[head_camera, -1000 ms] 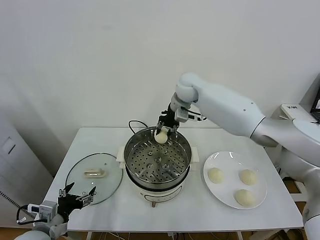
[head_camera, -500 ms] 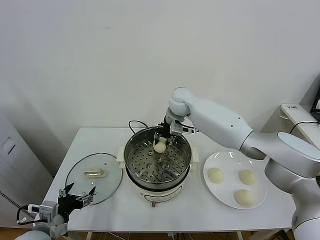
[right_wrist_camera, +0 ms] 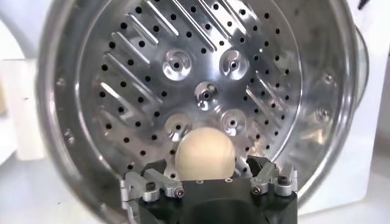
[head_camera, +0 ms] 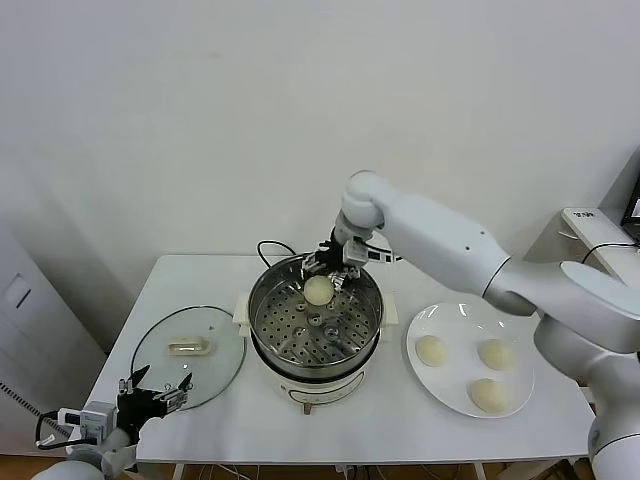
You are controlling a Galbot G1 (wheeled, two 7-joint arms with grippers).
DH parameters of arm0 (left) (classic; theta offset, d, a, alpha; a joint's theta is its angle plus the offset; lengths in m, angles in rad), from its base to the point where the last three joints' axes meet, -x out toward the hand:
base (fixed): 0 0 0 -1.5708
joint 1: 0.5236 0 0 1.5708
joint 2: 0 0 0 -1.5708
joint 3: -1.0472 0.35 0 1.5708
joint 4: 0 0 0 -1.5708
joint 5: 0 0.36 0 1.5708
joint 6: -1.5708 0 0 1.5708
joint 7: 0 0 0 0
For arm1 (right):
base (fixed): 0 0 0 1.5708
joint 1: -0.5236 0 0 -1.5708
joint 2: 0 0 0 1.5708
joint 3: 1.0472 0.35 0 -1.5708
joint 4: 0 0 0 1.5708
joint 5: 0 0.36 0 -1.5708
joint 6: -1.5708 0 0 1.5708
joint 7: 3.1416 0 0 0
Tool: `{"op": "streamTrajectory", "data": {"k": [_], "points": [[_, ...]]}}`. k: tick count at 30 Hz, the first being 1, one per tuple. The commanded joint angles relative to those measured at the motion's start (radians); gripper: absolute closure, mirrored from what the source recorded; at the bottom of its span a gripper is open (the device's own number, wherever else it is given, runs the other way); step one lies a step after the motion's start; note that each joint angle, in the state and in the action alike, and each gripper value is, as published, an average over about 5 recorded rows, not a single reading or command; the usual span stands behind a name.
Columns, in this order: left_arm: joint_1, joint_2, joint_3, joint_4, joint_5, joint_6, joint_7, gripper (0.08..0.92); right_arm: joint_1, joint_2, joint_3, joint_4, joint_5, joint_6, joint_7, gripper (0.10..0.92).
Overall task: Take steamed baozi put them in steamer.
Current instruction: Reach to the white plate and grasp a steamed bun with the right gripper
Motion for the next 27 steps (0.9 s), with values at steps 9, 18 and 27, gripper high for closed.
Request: {"op": "streamTrajectory", "data": {"k": [9, 18, 27], "points": [[0.003, -0.005, -0.003, -0.005, 0.0, -0.004, 0.001, 0.177, 0.399, -0.228, -0.476, -0.033, 0.703, -0.581, -0.076, 0.203], [0.011, -0.015, -0.006, -0.015, -0.003, -0.006, 0.002, 0.177, 0.408, -0.373, -0.634, 0.095, 0.823, -0.804, -0.065, 0.203], [0.02, -0.023, -0.016, -0.025, -0.002, -0.007, 0.001, 0.177, 0.269, -0.441, -0.621, 0.138, 0.813, -0.827, -0.014, 0.203]]}}
